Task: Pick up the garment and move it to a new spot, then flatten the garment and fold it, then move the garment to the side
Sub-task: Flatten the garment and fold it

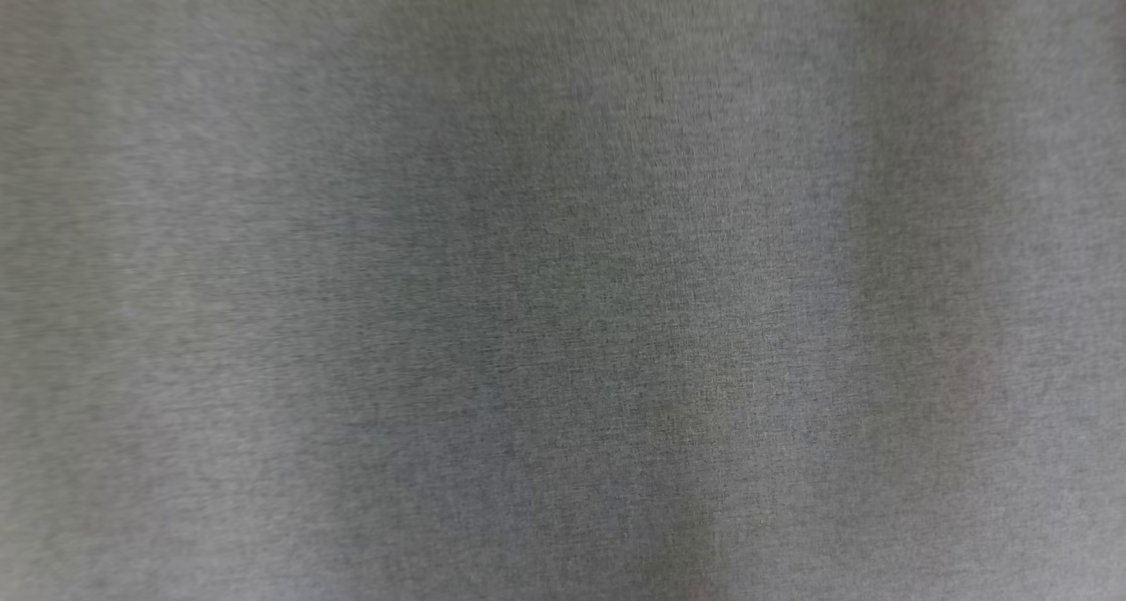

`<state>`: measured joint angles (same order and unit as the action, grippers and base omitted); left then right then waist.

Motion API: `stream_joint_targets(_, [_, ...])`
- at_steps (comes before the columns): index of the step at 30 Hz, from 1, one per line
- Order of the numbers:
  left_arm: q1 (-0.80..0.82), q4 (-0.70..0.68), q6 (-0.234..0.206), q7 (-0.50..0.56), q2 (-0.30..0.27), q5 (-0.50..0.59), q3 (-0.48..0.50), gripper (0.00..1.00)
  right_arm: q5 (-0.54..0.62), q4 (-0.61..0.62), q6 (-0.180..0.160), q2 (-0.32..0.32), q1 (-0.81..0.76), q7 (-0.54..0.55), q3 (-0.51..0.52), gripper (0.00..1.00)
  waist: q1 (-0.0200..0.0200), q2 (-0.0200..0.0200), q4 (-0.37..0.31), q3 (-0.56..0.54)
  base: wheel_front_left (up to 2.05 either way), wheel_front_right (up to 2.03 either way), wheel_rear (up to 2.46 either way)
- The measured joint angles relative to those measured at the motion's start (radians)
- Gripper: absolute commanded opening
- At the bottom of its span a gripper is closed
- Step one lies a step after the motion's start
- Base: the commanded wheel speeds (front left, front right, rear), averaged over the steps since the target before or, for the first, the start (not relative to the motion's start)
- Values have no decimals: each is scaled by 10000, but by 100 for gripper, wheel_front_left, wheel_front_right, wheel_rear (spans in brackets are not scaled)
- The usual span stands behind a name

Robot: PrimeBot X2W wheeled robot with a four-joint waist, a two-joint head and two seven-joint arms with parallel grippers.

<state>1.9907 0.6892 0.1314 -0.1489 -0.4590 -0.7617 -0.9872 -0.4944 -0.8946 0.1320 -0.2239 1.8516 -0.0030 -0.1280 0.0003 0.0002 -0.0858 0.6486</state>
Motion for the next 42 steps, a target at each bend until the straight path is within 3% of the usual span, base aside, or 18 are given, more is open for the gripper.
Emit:
stream_joint_targets(13, [848,1701,0,-577,355,-844,-1168,0,744,-2128,0,625,1107,-857,67,0,-1,0,-232,938,0,0,0])
stream_joint_targets(21, [-327,1432,0,-1072,359,-1547,-1333,0,198,-2011,-2,790,44,-1400,-493,0,-4,-2,-185,773,0,0,0])
stream_joint_targets(26, [-1929,424,-29,-1108,128,-1569,-573,0,-667,-1317,-2,765,-1630,-1593,-1103,0,-3,-2,-249,396,0,0,0])
stream_joint_targets(35, [-6859,-2451,-955,-1135,-286,-660,1714,0,-2046,654,0,391,-5775,-2006,-2552,0,-5,-4,-332,-721,0,0,0])
stream_joint_targets(42, [-10471,-3969,-1126,-1135,-370,405,2153,0,-2477,2349,-2,-401,-8909,-2176,-3354,0,-6,-4,-349,-1741,0,0,0])
